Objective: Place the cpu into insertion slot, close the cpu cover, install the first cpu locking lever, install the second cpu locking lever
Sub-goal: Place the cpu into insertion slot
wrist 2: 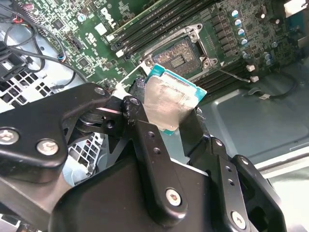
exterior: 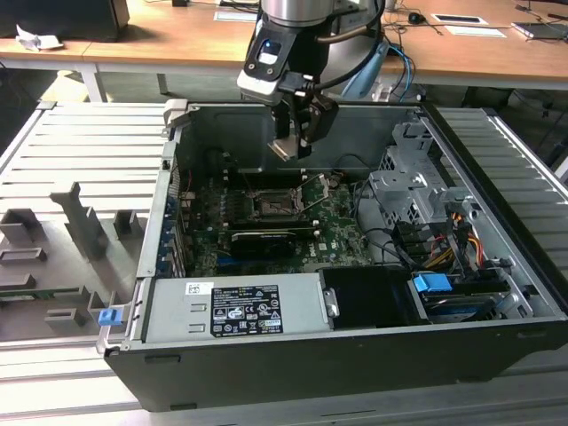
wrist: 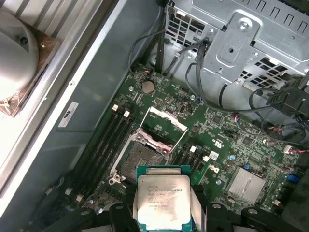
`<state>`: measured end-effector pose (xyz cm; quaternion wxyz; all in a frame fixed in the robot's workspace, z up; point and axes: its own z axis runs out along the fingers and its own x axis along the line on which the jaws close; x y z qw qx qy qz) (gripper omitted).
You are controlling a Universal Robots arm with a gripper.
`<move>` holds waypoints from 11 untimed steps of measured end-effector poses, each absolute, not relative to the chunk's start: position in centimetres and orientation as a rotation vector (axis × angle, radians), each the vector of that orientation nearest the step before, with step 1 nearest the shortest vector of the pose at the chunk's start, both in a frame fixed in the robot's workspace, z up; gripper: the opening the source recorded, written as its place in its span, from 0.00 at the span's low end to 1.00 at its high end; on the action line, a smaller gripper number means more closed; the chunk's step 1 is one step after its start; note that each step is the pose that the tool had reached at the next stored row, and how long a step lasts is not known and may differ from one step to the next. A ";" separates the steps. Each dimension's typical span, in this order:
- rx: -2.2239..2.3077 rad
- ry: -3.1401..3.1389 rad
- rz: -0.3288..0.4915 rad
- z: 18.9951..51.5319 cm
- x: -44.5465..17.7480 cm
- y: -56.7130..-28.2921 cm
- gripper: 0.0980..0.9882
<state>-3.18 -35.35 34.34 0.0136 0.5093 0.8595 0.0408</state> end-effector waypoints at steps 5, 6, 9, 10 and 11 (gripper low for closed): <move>1.625 2.652 0.127 34.3 -3.2 -35.4 0.48; 1.644 2.640 0.127 34.3 -3.2 -35.4 0.48; 1.685 2.612 0.126 34.2 -3.2 -35.4 0.48; 1.695 2.606 0.125 34.2 -3.2 -35.3 0.48; 1.698 2.605 0.124 34.1 -3.2 -35.3 0.48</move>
